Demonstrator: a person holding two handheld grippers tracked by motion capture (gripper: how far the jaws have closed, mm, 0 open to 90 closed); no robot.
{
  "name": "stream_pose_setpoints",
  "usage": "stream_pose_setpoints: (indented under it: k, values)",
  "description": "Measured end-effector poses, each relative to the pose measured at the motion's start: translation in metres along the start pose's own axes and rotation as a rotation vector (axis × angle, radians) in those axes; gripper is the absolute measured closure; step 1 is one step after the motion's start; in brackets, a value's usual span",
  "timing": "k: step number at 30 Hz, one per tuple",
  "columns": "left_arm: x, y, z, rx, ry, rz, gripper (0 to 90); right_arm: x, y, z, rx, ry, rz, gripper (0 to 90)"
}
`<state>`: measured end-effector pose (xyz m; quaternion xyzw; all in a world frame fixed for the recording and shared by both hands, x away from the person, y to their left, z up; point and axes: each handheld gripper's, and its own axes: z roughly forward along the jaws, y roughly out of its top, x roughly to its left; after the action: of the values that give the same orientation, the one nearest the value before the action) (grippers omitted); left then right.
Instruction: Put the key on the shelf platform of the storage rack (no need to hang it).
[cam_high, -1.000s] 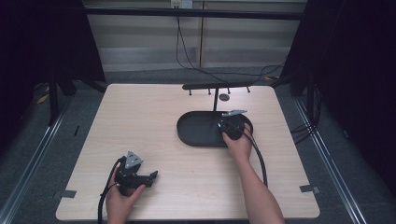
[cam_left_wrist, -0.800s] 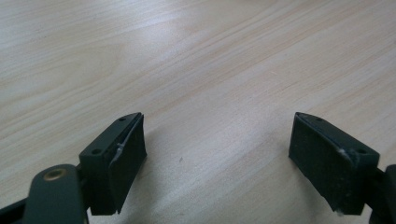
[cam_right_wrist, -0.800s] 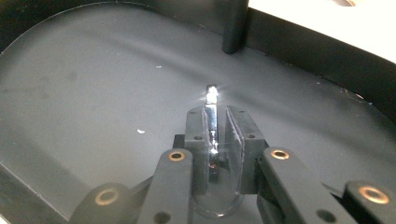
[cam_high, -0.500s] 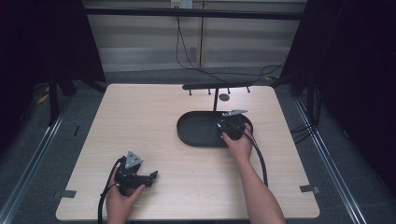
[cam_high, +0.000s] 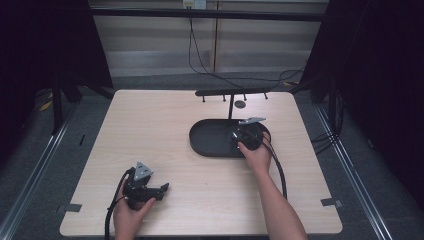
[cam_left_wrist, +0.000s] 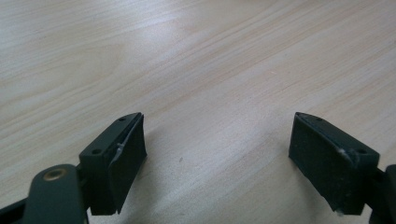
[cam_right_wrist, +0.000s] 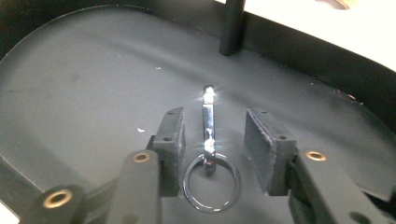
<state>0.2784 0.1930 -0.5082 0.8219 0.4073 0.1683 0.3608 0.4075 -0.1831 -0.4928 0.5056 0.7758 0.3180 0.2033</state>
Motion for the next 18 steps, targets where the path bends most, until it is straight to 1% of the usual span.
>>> stream_pose_setpoints:
  k: [1,2,3,6,8,11,15,17,18]
  values:
    - [0.0,0.0,0.0,0.0,0.0,0.0,18.4,-0.0005,0.0001,-0.0003,-0.004,-0.001,-0.003,54.2]
    - [0.0,0.0,0.0,0.0,0.0,0.0,18.4,-0.0006,0.0003,-0.0011,-0.001,0.002,0.006,50.5]
    - [0.0,0.0,0.0,0.0,0.0,0.0,18.4,-0.0006,0.0003,-0.0011,-0.001,0.002,0.006,50.5]
    - [0.0001,0.0,-0.0001,0.001,-0.001,0.001,18.5,-0.0012,0.0002,-0.0017,0.001,0.006,0.012,45.6]
    - [0.0,0.0,0.0,0.0,0.0,0.0,18.5,-0.0014,0.0,-0.0017,0.01,0.01,0.015,40.7]
    - [0.0,0.0,0.0,0.0,0.0,0.0,18.4,-0.0017,-0.0002,-0.0023,0.022,0.019,0.021,36.2]
    - [0.0,0.0,0.0,0.0,0.0,0.0,18.4,-0.0013,0.0006,-0.0054,0.018,0.016,0.018,32.4]
    - [0.0,0.0,0.0,0.0,0.0,0.0,18.5,-0.0014,0.0014,-0.0073,0.009,0.016,0.014,32.3]
    - [-0.0003,-0.0001,0.0002,-0.003,0.001,-0.004,18.4,-0.0011,0.0017,-0.0085,0.01,0.019,0.019,32.1]
